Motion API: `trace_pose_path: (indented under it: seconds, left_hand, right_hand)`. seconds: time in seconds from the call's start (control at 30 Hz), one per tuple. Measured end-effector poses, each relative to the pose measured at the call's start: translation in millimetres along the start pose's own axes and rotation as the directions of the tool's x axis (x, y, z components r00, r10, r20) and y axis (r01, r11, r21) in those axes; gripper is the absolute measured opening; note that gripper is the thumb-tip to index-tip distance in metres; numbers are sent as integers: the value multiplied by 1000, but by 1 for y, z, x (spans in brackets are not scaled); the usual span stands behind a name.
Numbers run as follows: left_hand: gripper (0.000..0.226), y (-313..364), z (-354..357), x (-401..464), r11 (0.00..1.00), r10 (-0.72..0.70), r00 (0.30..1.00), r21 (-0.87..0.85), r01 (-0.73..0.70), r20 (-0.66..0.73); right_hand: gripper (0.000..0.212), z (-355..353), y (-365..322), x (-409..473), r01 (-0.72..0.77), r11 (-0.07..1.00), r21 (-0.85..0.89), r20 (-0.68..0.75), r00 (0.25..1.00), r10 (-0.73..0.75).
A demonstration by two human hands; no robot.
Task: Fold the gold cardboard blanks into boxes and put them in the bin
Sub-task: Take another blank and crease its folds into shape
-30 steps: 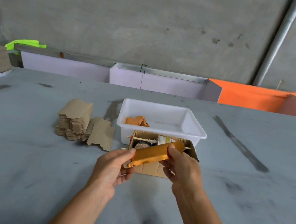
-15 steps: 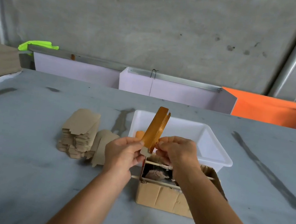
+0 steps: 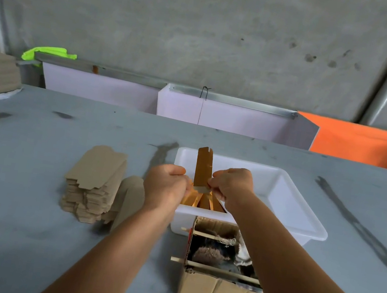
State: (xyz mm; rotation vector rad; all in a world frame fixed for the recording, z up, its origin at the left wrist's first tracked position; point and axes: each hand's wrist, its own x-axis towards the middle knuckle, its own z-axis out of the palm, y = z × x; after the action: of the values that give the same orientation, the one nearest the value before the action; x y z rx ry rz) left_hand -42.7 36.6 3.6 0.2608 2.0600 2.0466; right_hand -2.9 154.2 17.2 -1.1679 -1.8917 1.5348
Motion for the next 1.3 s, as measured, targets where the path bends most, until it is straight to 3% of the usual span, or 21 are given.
trace_pose_path:
  seconds: [0.2,0.3,0.37,0.5,0.57,0.63,0.77,0.93,1.0,1.03,1.13,1.23,1.3]
  left_hand:
    - [22,-4,-18,4,998,-28,1000,-53,27,-5]
    - [19,-1,-29,6,995,-40,999,-91,39,-18]
    - [21,0,-38,9,993,-48,998,-111,42,-48]
    - [27,4,-56,12,986,-57,991,-163,36,-124]
    - [28,5,-63,12,986,-41,985,-169,12,-166]
    - [28,3,-68,10,987,-33,980,-159,1,-196]
    - [23,-4,-69,2,987,-62,981,-159,33,-182]
    - [21,-10,-71,-2,984,-85,983,-169,57,-165]
    - [25,-12,-73,-3,982,-90,982,-177,61,-163]
    - [25,-12,-75,-4,982,-92,982,-179,61,-167]
    - [26,-15,-81,-5,982,-93,981,-181,62,-171]
    - [25,-15,-87,-5,983,-91,983,-173,63,-160]
    - [21,-16,-93,-6,987,-70,982,-155,43,-176]
  right_hand:
    - [10,21,14,17,-22,955,-295,-34,999,12]
    - [3,26,12,5,138,822,-553,-37,981,-189]
    - [19,33,7,-17,278,780,-561,1,942,-336]
    - [19,58,13,-86,568,606,-557,157,788,-595]
    - [15,74,30,-111,626,535,-567,312,765,-564]
    - [7,91,46,-122,602,493,-628,416,795,-441]
    - [34,119,70,-114,578,286,-764,464,801,-379]
    - [23,123,80,-116,639,-8,-769,588,702,-402]
    - [10,119,79,-120,624,-52,-780,579,687,-439]
    - [14,117,77,-122,604,-62,-794,565,698,-440]
    - [38,114,85,-121,631,39,-775,542,695,-472]
    - [9,105,77,-128,640,74,-765,555,713,-428]
    - [12,98,76,-128,638,87,-765,490,664,-566]
